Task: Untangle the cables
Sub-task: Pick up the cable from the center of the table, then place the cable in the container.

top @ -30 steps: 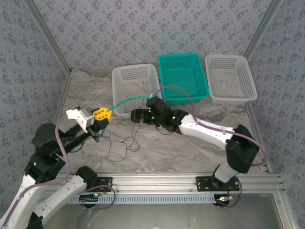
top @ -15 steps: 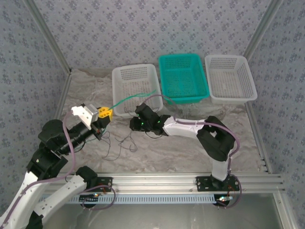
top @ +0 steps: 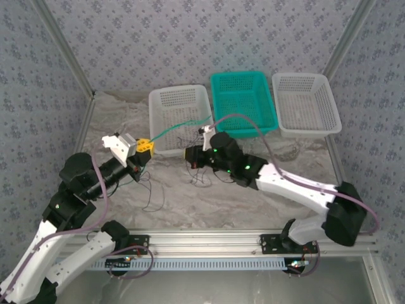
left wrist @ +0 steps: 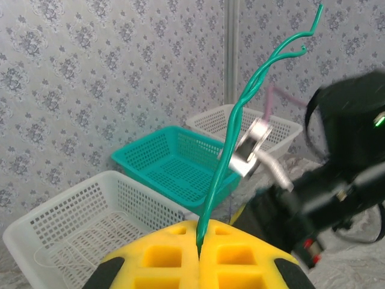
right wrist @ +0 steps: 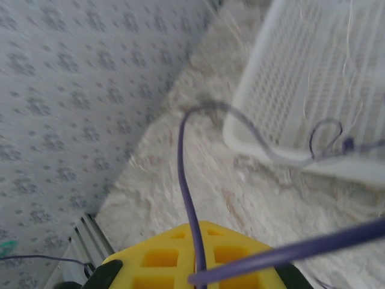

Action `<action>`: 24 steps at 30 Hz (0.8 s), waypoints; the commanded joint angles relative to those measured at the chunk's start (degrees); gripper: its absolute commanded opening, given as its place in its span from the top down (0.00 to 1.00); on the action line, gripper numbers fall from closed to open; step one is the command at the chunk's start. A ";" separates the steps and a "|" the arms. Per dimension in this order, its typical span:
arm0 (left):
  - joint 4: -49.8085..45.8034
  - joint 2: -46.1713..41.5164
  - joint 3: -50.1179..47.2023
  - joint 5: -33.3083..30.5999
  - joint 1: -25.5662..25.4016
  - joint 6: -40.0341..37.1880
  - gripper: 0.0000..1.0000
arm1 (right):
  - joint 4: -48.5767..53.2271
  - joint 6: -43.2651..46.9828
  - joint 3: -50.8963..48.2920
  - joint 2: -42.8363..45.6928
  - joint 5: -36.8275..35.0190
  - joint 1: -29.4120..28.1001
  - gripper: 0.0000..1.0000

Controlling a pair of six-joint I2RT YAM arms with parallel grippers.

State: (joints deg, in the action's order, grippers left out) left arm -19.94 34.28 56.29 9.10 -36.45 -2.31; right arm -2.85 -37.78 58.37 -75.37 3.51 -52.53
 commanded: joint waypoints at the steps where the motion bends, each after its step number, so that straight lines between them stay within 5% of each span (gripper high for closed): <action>1: 4.03 1.07 0.44 2.01 -0.38 0.58 1.00 | 4.39 6.05 2.28 5.08 -2.19 4.38 1.00; 12: 6.23 4.91 0.79 5.13 -0.37 0.57 1.00 | 7.61 15.13 19.51 8.81 2.87 21.87 1.00; 18: 12.65 4.09 -2.04 18.02 -0.51 1.12 1.00 | 6.85 12.57 32.35 1.81 6.60 32.62 1.00; 24: 15.19 5.12 -4.36 18.34 -1.16 1.19 1.00 | 5.28 11.74 44.78 -7.58 6.92 38.57 1.00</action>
State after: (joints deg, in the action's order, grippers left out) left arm -9.23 39.16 52.47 24.38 -37.26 -1.85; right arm 4.05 -25.02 99.24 -79.70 8.64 -15.92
